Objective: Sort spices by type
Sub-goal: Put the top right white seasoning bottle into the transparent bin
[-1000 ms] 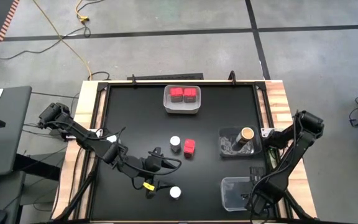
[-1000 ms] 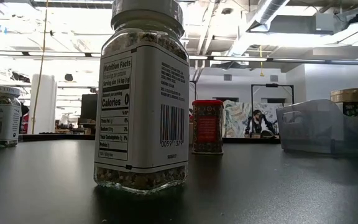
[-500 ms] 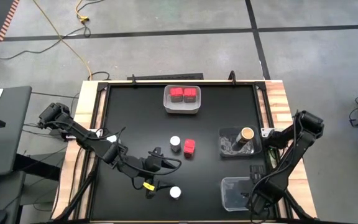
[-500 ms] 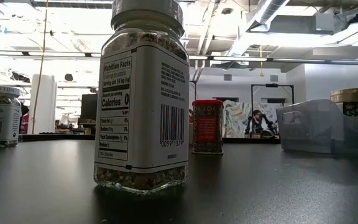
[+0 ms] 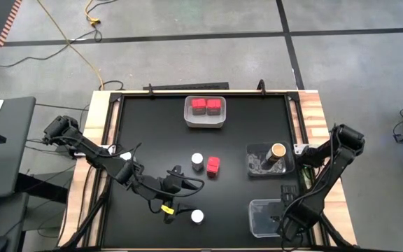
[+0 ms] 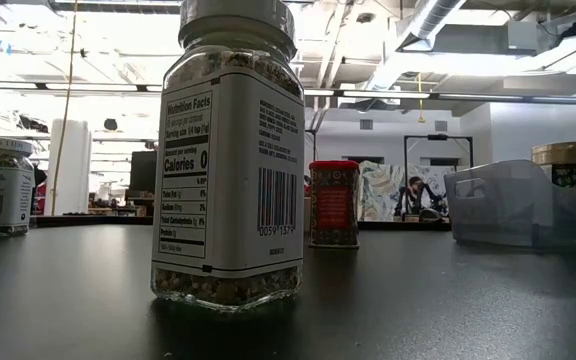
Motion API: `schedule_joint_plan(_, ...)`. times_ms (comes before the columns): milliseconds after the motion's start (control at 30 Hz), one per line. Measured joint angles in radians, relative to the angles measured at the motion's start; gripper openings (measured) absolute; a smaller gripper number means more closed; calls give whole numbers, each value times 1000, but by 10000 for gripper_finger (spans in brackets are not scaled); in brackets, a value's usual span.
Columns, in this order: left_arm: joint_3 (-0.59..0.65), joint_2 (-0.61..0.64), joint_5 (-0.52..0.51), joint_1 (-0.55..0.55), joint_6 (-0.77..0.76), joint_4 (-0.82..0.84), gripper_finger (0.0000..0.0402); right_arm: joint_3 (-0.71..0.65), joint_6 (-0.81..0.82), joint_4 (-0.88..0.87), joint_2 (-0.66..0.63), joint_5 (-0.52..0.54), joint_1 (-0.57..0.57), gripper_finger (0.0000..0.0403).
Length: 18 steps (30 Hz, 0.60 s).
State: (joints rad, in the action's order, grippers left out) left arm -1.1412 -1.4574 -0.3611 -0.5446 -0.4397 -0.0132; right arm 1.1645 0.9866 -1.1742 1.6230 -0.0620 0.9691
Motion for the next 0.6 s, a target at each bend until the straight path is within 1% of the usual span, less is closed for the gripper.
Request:
schedule_joint_plan(233,0,0,0,0,-1,0,318,9,0,-9,0,0,0,262)
schedule_joint_plan(433,0,0,0,0,-2,0,318,52,3,-65,0,0,0,262)
schedule_joint_plan(600,0,0,0,0,0,0,318,85,7,-78,0,0,0,262)
